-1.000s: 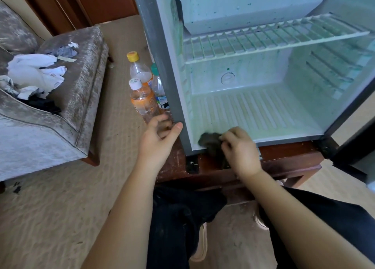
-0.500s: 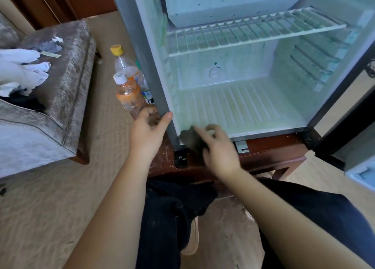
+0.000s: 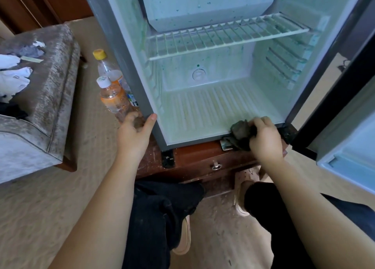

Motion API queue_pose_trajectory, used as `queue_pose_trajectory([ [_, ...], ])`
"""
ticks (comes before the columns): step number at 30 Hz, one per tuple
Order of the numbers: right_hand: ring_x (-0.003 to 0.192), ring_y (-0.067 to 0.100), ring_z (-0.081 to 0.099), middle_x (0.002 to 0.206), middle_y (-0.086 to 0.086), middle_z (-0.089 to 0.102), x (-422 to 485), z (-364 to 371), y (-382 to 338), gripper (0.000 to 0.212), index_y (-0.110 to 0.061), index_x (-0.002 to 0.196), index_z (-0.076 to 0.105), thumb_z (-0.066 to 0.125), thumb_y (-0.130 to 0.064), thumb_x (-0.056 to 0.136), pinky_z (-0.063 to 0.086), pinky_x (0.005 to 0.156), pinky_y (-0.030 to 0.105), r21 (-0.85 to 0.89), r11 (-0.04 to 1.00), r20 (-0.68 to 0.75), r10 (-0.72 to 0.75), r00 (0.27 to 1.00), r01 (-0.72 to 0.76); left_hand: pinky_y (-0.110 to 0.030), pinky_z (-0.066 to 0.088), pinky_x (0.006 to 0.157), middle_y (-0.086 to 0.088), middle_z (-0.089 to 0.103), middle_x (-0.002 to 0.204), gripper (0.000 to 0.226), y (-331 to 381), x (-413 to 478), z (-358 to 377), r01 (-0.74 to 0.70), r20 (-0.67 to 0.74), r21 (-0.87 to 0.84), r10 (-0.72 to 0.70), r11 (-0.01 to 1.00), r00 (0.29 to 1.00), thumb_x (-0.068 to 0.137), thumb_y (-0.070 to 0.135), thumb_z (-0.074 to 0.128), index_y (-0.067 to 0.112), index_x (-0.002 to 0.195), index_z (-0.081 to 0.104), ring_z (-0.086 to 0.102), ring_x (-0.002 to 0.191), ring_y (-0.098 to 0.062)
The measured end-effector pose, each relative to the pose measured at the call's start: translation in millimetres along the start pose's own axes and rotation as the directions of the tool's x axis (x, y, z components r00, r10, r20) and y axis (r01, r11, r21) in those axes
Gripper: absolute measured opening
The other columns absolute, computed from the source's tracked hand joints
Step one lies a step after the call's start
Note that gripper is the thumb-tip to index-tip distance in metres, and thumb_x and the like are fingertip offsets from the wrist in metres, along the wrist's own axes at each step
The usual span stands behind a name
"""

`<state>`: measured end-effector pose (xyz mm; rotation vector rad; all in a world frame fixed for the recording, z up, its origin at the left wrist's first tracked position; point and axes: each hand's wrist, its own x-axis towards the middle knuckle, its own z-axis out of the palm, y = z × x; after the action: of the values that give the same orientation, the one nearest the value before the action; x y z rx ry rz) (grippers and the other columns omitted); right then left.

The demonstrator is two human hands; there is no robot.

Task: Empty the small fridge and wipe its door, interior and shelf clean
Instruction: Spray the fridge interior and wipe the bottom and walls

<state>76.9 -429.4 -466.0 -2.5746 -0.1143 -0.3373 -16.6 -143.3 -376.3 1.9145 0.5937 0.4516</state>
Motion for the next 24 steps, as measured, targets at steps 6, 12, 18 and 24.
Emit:
queue_pose_trajectory([
  [6, 0.094, 0.038, 0.059, 0.114, 0.016, 0.057, 16, -19, -4, 0.044, -0.007, 0.113, 0.066, 0.054, 0.008, 0.073, 0.044, 0.077, 0.03, 0.061, 0.989, -0.046, 0.139, 0.989, -0.136, -0.041, 0.054, 0.092, 0.023, 0.056, 0.089, 0.033, 4, 1, 1, -0.006, -0.013, 0.029, 0.006, 1.0, 1.0, 0.09, 0.036, 0.066, 0.019, 0.116, 0.056, 0.057, 0.083, 0.003],
  [12, 0.08, 0.026, 0.059, 0.092, 0.009, 0.066, 28, 24, -98, 0.022, -0.008, 0.104, 0.066, 0.061, -0.013, 0.083, 0.042, 0.065, 0.028, 0.269, 0.963, 0.06, -0.025, 0.998, 0.008, -0.045, 0.053, 0.094, 0.006, 0.067, 0.106, 0.037, 5, -5, -1, -0.017, -0.093, -0.038, 0.013, 0.999, 0.996, 0.091, 0.045, 0.06, 0.02, 0.118, 0.059, 0.066, 0.099, -0.014],
  [18, 0.096, 0.029, 0.057, 0.109, 0.014, 0.06, 66, 64, -145, 0.032, -0.009, 0.114, 0.065, 0.051, -0.001, 0.086, 0.036, 0.072, 0.024, 0.314, 0.944, -0.009, -0.11, 0.994, 0.107, -0.048, 0.055, 0.088, 0.011, 0.069, 0.097, 0.02, -2, 6, -10, -0.043, -0.08, -0.006, 0.042, 0.999, 0.996, 0.089, 0.053, 0.058, 0.036, 0.098, 0.059, 0.068, 0.093, -0.011],
  [24, 0.108, 0.036, 0.051, 0.119, 0.017, 0.059, 130, 70, -103, 0.038, -0.01, 0.121, 0.063, 0.045, -0.007, 0.088, 0.039, 0.082, 0.033, 0.18, 0.978, -0.102, -0.091, 0.991, 0.108, -0.027, 0.053, 0.089, 0.017, 0.066, 0.1, 0.047, -8, 14, -9, -0.116, -0.003, 0.092, 0.116, 0.989, 0.993, 0.092, 0.054, 0.045, 0.021, 0.122, 0.058, 0.063, 0.091, 0.007],
])
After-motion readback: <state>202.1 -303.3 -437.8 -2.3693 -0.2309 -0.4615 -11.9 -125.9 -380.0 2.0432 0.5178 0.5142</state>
